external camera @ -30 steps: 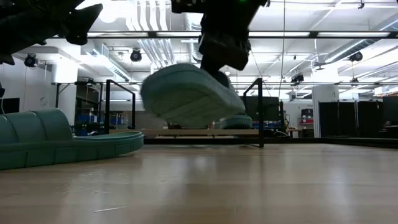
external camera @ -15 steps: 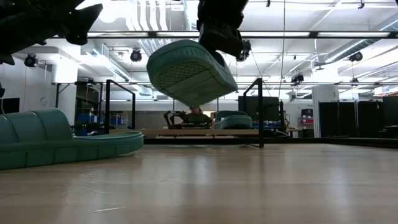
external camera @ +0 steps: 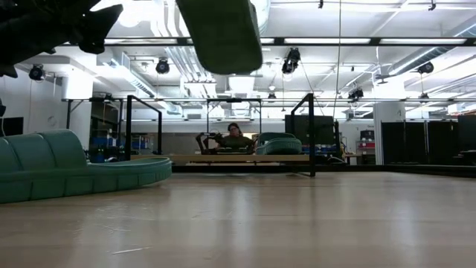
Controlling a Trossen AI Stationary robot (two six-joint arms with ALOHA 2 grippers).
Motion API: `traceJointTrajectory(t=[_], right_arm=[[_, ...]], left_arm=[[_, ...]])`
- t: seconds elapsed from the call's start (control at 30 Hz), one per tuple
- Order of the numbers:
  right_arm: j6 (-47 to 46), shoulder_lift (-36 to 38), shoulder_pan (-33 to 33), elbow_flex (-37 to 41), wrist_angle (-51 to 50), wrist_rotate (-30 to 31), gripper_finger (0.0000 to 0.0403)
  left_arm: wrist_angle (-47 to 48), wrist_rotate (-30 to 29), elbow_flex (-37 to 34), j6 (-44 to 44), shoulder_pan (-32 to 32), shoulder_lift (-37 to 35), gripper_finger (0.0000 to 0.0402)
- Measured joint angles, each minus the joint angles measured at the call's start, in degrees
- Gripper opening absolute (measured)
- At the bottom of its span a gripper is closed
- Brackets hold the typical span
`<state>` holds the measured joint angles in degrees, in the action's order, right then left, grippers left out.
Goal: Pick and place slides into the shelf
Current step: Put the blue slide on the shelf
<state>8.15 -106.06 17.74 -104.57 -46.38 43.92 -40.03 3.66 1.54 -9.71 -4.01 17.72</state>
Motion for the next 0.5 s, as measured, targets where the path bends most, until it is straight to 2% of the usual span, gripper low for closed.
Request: traceJointTrajectory(t=[0.23, 0.5], right_arm=[[8.1, 2.4, -3.4, 0.0, 4.2, -10.2, 0.0011], [15.1, 2.4, -10.0, 1.7, 8.7, -15.4, 0.0011]], left_arm=[[0.0, 0.0, 0.0, 0.0, 0.0, 0.0, 0.0268], [0.0, 0.0, 0.0, 0.0, 0.0, 0.0, 0.0268]])
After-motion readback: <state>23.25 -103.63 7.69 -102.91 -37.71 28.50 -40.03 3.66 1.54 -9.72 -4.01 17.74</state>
